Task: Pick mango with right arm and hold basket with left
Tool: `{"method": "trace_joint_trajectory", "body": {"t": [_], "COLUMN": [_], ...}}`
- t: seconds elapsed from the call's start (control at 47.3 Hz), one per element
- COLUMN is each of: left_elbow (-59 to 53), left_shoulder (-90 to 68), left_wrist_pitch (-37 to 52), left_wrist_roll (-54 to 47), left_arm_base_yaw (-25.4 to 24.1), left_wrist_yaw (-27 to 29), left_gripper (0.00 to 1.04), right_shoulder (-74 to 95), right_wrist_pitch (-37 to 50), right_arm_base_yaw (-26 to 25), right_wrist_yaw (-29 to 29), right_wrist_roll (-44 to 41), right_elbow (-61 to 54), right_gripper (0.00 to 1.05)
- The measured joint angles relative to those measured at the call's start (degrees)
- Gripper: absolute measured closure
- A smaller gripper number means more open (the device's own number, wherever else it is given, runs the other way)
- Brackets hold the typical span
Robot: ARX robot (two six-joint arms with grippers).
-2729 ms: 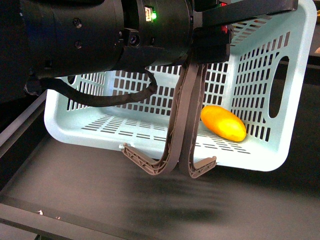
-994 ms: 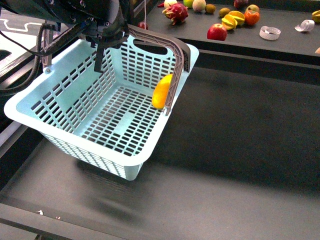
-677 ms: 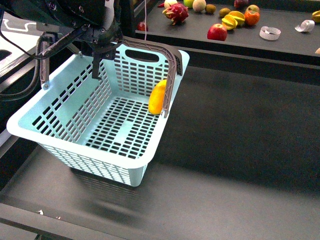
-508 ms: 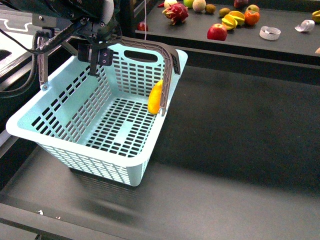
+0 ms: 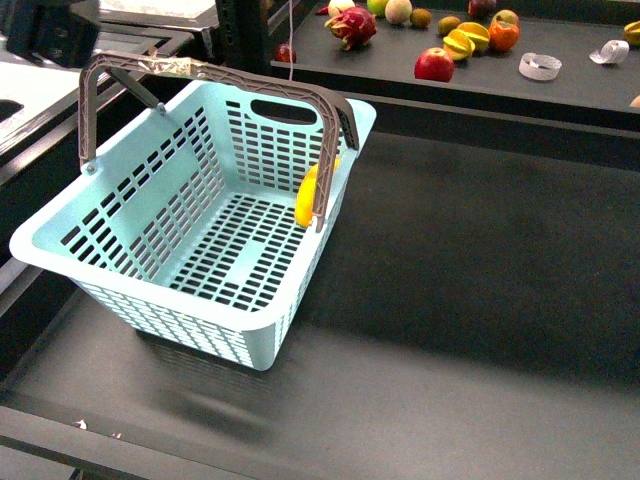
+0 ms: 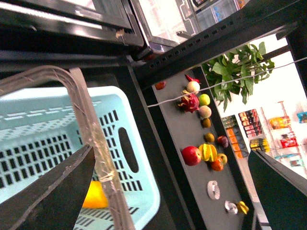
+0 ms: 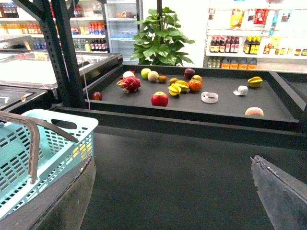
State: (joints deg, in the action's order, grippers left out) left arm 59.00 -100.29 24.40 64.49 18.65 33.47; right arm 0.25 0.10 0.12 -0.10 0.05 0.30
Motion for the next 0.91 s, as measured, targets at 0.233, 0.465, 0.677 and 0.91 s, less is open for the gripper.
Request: {"method": "trace_joint_trajectory", "body": {"t": [0.233,0.465,0.677,0.91], "left_elbow": [-16.0,-25.6,-26.1,-42.7], "left_shoulder": [14.3,23.6,24.2,33.5], "left_wrist_pitch": [5.7,6.0,6.6,25.7], "left_wrist_roll": [-13.5,-15.4,-17.1,-60.0], "left_arm_base_yaw": [-2.6,-6.8,-7.6,-13.2], "left_wrist_yaw": [4.5,4.7,3.3,-28.2], "left_gripper": [0.06,0.06,0.08,0.64], "right_shoulder": [0.0,0.0,0.0,0.0], "right_wrist_pitch": [0.0,0.0,0.0,0.0], "right_arm_base_yaw": [0.0,0.0,0.0,0.0], "right_wrist_yaw": [0.0,0.0,0.0,0.0], "right_wrist_roll": [0.0,0.0,0.0,0.0], "right_elbow": [0.0,0.0,0.0,0.0], "right_gripper": [0.08,0.08,0.08,0.08]}}
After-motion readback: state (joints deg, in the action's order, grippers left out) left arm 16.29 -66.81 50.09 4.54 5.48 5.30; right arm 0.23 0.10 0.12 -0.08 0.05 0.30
